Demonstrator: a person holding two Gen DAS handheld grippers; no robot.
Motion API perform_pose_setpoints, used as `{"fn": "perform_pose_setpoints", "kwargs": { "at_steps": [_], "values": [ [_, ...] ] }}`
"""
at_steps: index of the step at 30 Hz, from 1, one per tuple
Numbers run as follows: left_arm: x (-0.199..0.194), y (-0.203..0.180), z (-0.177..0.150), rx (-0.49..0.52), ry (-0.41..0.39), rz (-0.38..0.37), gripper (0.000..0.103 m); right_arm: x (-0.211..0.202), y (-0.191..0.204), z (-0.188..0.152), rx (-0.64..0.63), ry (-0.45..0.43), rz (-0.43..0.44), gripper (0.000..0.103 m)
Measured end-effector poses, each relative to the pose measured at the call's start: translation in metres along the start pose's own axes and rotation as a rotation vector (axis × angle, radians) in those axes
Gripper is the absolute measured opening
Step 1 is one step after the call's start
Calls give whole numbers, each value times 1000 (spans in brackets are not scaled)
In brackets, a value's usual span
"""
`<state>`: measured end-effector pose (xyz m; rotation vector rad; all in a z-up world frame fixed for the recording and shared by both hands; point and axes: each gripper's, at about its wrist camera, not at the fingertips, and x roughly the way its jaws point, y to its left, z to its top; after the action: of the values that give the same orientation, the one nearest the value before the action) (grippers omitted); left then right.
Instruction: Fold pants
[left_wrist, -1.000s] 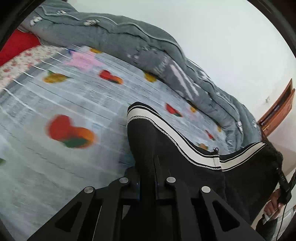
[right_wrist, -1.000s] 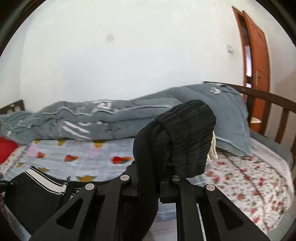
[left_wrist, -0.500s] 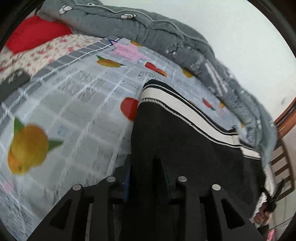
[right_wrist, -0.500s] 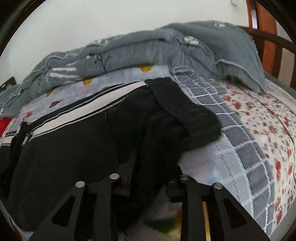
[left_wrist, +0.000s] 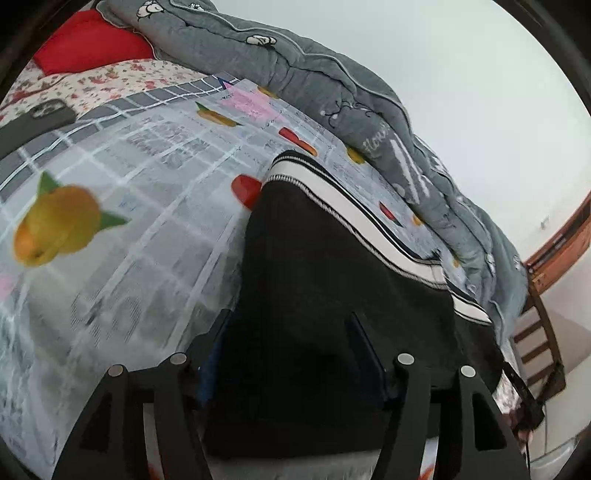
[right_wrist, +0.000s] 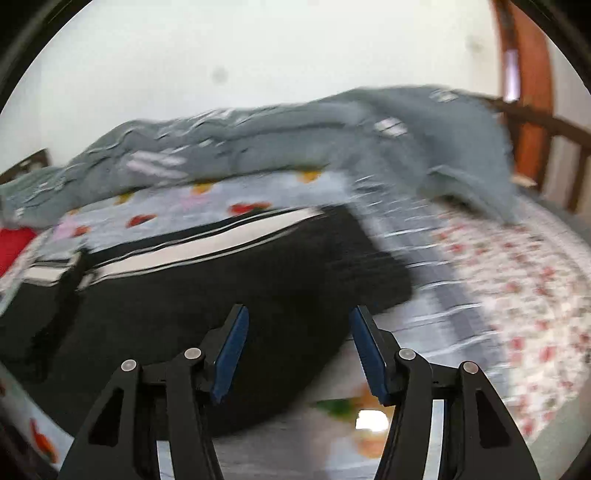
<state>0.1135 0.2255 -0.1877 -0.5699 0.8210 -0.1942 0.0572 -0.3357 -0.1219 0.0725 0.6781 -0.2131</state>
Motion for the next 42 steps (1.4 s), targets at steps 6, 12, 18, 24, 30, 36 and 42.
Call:
{"fn": "perform_pose_setpoints", "kwargs": {
  "at_steps": [6, 12, 18, 24, 30, 36, 42],
  "values": [
    [4, -4, -1, 20, 15, 2, 60, 51, 46, -5, -22, 99, 77, 57],
    [-33, 9, -47, 9, 33, -109, 60, 60, 58, -22, -109, 60, -5, 58],
    [-34, 13, -58, -59, 23, -161, 63, 63, 60, -21, -108, 55, -23, 61],
    [-17, 11, -49, -141, -41, -209, 64, 63, 60, -22, -111, 56, -22, 61],
    [-28, 13, -65, -216, -93, -205, 54, 64, 60, -20, -109, 58, -17, 61],
    [-24, 17, -62, -236, -103, -169, 39, 64, 59, -20, -106, 59, -15, 61],
    [-22, 7, -59, -211, -105, -68, 28, 64, 60, -20, -105, 59, -12, 61]
  ]
}}
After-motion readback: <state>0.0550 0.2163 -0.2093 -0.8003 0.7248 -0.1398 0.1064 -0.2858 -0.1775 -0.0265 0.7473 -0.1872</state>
